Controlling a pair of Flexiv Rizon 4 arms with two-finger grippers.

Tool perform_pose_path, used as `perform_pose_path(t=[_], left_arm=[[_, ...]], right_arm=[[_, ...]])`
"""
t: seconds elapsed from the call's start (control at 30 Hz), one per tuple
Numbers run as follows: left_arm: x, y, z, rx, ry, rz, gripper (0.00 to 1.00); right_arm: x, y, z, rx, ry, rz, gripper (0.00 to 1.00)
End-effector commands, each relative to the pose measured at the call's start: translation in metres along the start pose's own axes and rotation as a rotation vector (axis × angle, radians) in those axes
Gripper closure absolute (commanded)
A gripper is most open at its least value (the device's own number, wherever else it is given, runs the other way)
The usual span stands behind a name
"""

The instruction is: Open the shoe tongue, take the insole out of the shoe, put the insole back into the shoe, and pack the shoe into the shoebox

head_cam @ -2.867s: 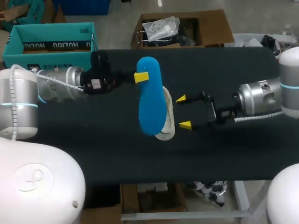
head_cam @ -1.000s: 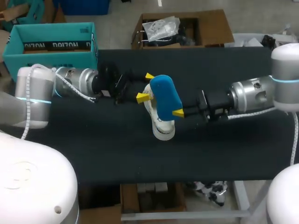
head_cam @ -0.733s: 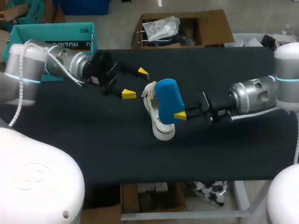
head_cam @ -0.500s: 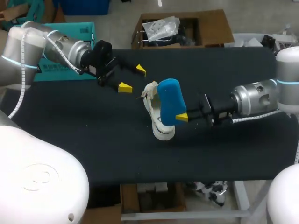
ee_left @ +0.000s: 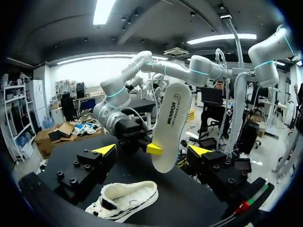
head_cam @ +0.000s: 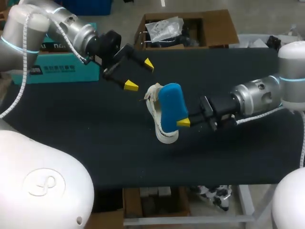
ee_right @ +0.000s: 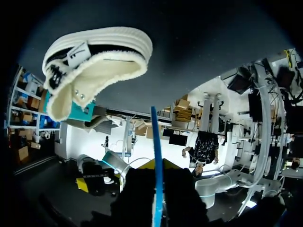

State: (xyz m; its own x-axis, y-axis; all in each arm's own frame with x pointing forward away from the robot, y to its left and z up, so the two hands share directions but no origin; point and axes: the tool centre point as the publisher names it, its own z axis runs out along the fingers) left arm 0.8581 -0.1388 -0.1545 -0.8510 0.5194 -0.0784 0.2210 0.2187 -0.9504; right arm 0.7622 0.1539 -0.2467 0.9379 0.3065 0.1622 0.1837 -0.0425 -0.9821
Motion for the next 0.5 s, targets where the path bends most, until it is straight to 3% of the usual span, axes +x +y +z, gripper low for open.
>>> perform_pose_path(t=[0.03, 0.17, 0.5], left_arm=[[-0.013, 0.013, -0.006, 0.092, 0.446, 0.192, 0.0], [-0.009, 0.02, -0.006, 0.115, 0.54, 0.215, 0.0], [-0.006, 0.036, -0.01, 0.134, 0.592, 0.217, 0.0]], right_arm=[[0.0, 0.001, 0.006, 0.019, -0.041, 0.012, 1.0], [-0.01, -0.003, 0.013, 0.012, -0.102, 0.022, 1.0], [-0.041, -0.005, 0.003, 0.005, -0.104, -0.063, 1.0]])
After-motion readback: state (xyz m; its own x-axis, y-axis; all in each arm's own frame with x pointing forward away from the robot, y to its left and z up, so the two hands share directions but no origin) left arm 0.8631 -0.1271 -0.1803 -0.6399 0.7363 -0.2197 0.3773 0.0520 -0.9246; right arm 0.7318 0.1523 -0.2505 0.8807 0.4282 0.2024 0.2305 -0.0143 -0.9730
